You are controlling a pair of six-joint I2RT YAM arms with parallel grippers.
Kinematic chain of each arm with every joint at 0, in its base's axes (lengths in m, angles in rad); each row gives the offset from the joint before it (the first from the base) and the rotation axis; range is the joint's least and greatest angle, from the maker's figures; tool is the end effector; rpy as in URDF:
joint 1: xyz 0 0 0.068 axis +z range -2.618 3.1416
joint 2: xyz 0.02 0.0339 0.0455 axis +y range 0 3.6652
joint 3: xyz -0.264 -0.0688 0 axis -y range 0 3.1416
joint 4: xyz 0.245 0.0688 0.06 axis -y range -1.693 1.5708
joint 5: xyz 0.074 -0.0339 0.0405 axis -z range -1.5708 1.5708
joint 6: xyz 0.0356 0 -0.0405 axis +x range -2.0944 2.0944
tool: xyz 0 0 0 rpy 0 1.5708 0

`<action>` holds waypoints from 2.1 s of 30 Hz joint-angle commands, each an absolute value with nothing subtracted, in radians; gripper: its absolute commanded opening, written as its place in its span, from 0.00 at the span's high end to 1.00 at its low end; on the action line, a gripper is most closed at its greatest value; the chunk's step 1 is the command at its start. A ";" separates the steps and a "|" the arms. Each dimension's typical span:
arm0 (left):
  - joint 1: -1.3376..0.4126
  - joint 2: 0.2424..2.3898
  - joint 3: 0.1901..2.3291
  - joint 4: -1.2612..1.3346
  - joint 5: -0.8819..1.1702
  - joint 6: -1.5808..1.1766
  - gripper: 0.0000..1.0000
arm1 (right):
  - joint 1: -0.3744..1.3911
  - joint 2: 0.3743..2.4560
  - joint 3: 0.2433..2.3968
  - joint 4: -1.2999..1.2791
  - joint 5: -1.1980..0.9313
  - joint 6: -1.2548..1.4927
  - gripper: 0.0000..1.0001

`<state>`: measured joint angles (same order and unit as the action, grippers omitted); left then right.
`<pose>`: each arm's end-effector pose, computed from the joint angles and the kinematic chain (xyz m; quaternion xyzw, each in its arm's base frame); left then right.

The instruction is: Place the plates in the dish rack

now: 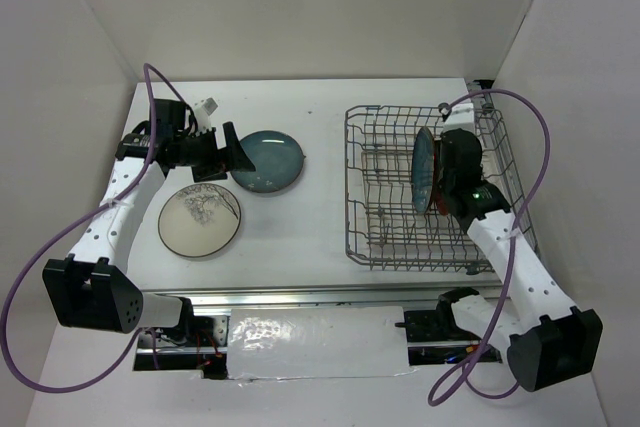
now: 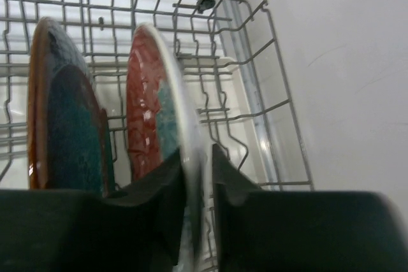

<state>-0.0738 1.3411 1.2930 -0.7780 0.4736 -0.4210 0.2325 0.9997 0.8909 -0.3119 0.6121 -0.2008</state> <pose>0.2772 -0.0368 0.3410 -0.0723 0.9066 -0.2985 0.2894 0.2203 0.0311 0.3265 -0.0120 0.8167 -0.2446 0.5225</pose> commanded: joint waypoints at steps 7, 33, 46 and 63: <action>-0.078 1.313 1.295 -0.775 0.474 -0.403 0.01 | 0.213 1.002 0.946 -0.196 0.684 -0.160 0.57; -0.078 1.309 1.292 -0.776 0.480 -0.408 0.01 | 0.213 0.957 1.019 -0.258 0.643 -0.104 0.35; -0.077 1.296 1.282 -0.781 0.477 -0.408 0.01 | 0.221 0.960 1.037 -0.268 0.611 -0.100 0.31; -0.074 1.304 1.301 -0.793 0.495 -0.405 0.01 | 0.218 0.954 1.069 -0.264 0.574 -0.111 0.26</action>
